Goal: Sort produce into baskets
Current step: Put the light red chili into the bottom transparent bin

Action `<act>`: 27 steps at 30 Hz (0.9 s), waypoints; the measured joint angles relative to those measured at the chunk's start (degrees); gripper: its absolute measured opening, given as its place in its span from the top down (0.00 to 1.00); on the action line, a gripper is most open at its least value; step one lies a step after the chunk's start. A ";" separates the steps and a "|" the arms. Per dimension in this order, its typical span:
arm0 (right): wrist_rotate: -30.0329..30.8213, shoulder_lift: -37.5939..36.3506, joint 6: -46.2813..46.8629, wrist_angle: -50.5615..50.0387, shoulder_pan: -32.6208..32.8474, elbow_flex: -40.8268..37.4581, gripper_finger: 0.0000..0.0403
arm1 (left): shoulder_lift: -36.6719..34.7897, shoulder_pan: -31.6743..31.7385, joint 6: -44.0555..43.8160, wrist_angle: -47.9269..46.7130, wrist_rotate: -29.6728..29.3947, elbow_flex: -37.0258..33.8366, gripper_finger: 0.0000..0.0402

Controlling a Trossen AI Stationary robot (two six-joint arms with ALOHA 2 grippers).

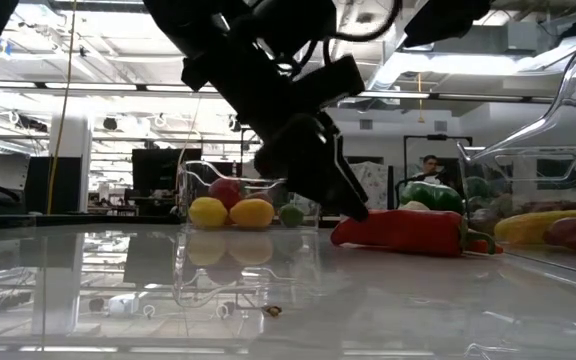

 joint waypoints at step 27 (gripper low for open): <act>-0.24 0.00 0.00 0.80 0.79 -0.02 0.33 | 2.83 -0.24 0.47 -2.08 -4.00 1.19 0.90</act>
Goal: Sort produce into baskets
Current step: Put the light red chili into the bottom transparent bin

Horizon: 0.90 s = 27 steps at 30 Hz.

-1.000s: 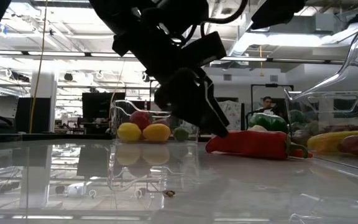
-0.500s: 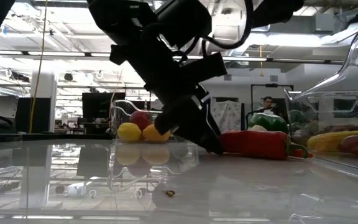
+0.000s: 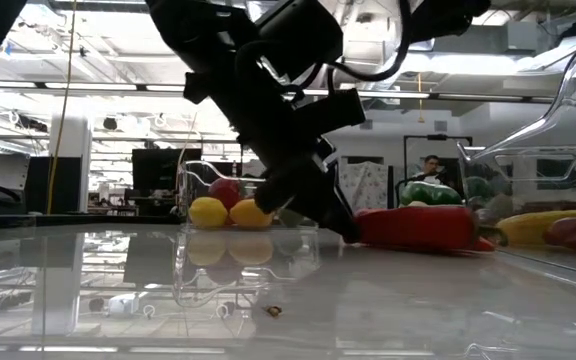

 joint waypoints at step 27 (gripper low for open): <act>0.85 -2.97 1.25 -2.70 -0.20 0.00 0.33 | -10.69 1.17 -0.50 0.22 5.07 4.59 0.92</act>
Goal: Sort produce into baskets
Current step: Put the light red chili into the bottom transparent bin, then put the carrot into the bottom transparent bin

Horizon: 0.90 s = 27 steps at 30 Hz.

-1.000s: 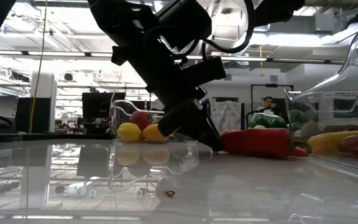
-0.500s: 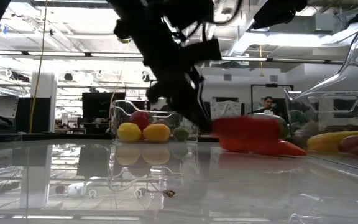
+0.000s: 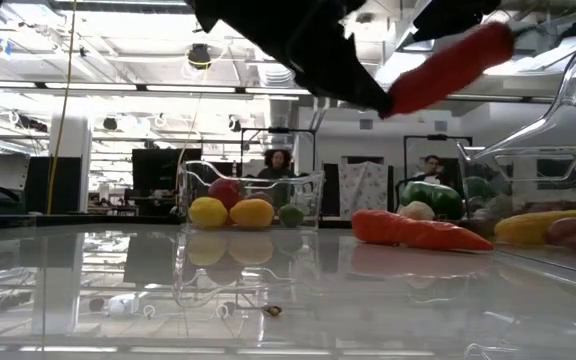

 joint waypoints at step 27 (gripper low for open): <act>-0.01 0.15 -0.11 0.52 -0.17 -0.01 0.33 | 13.61 7.98 11.12 -5.42 9.73 5.20 0.30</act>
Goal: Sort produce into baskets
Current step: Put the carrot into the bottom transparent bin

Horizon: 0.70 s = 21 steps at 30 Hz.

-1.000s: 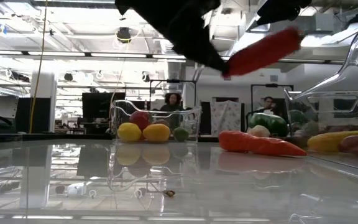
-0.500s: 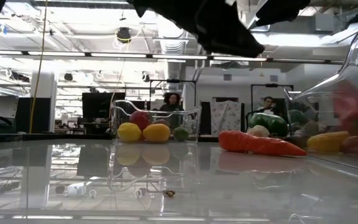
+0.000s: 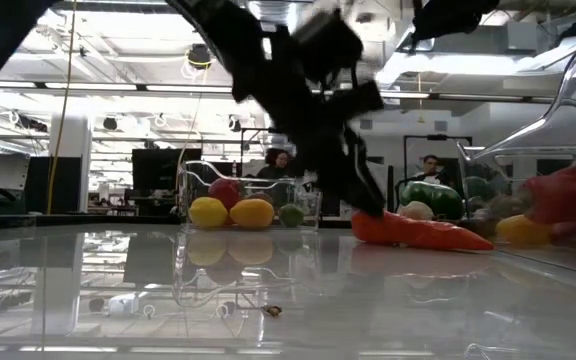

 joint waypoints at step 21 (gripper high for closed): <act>-0.01 0.00 0.17 0.07 0.00 0.01 0.33 | -1.67 -0.15 -0.04 -8.71 1.30 -0.02 0.65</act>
